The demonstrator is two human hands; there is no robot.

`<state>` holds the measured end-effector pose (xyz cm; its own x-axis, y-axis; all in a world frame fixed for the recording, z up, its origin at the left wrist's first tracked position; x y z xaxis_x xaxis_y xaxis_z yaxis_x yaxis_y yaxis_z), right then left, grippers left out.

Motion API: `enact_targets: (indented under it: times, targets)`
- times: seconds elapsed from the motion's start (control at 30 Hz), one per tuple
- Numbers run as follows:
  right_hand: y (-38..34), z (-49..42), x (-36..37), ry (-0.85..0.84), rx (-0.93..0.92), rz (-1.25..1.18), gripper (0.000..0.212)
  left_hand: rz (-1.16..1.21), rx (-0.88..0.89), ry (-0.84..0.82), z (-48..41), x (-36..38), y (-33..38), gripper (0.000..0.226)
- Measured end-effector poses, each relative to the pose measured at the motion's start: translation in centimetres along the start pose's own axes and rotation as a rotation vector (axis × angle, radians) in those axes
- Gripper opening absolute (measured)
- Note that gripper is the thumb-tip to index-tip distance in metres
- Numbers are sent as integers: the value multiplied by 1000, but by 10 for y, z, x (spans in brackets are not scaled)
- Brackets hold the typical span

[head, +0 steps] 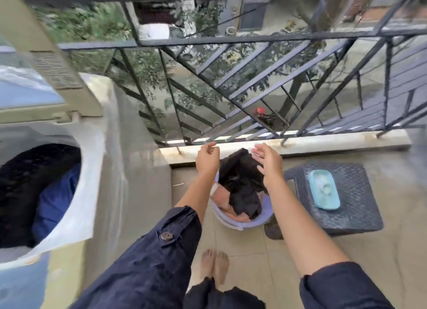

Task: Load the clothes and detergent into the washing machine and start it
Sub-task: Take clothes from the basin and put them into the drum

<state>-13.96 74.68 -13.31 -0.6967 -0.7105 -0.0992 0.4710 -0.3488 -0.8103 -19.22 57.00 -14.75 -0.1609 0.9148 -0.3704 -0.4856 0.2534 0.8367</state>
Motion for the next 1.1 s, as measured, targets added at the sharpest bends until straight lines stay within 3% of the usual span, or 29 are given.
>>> enact_targets:
  times: [0.23, 0.4, 0.57, 0.8, 0.9, 0.93, 1.0, 1.1]
  targets:
    - [82, -94, -42, 136, 117, 22, 36, -113, -73, -107, -32, 87, -72, 46]
    - [158, -166, -45, 184, 193, 41, 36, -144, -92, -65, -79, 141, -138, 54]
    - [244, -233, -30, 128, 273, 61, 50, -143, -175, -130, -130, 202, -222, 52]
    - [329, -311, -10, 141, 397, -10, 63, -259, -128, -12, -173, 262, -297, 97]
    - [367, -335, -6, 216, 488, -3, 104, -301, 39, 55, -176, 278, -321, 96]
    - [379, -341, -4, 198, 507, 6, 109, -372, 109, 22, -174, 286, -330, 93]
    - [393, -348, 5, 122, 516, -3, 99, -502, 171, -98, -169, 301, -349, 87]
    - [416, -367, 10, 58, 490, -30, 114, -532, 108, -171, -174, 312, -375, 66]
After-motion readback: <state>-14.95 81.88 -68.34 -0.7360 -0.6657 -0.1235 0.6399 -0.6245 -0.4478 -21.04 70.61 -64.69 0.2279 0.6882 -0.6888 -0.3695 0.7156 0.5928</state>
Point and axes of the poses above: each hand's wrist, its own z-axis away from the middle knuckle, its own x-axis out of the palm, y = z × x, the point moved 6 cm from there along -z, towards the middle knuckle, and after that the axes turned 10 degrees about y, right-handed, at the moved point
